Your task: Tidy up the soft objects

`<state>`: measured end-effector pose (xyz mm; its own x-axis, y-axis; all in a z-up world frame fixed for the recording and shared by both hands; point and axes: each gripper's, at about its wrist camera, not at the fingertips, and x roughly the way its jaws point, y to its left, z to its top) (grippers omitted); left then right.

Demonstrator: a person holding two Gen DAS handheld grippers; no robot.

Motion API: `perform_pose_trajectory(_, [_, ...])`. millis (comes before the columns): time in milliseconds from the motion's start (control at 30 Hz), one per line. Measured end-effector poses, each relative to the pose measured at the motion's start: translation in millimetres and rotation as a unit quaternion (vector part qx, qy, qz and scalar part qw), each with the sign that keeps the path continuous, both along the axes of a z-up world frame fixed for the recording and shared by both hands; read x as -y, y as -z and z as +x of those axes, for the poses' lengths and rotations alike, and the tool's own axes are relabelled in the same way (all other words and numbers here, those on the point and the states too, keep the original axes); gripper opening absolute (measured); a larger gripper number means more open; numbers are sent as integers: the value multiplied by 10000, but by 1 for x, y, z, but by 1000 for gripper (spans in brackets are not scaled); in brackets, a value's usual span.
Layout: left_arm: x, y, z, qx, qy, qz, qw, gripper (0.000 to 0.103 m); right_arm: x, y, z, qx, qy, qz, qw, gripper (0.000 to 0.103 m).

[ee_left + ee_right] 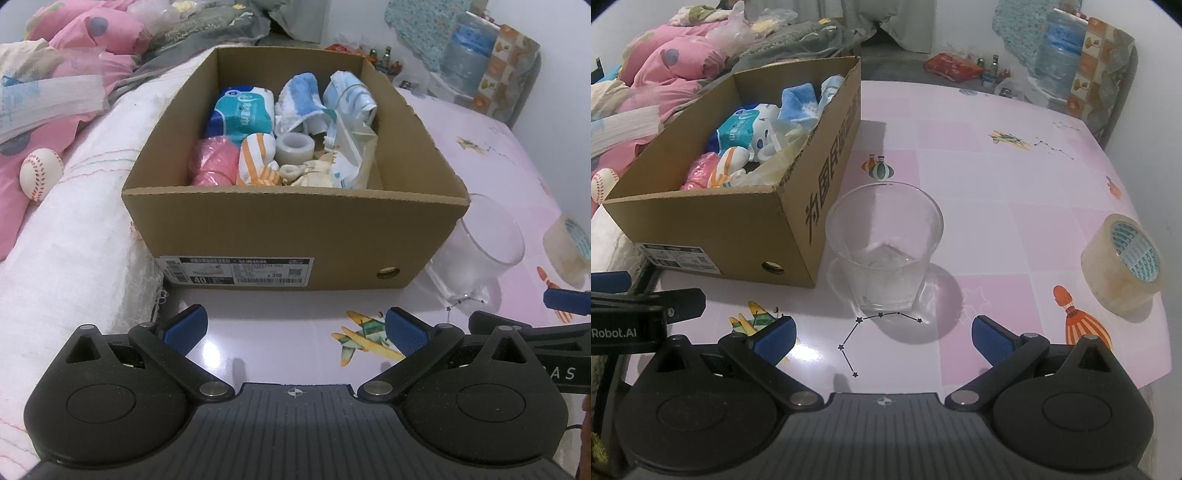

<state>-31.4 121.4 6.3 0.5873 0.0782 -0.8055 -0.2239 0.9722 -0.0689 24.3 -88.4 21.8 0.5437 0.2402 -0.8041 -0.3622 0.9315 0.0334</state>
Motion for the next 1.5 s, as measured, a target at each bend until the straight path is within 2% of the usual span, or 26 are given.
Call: perform_pose_trajectory(1500, [1,2,0,-29,85,-14,10000,103,2,-4,-2,56,78,9,10000,72])
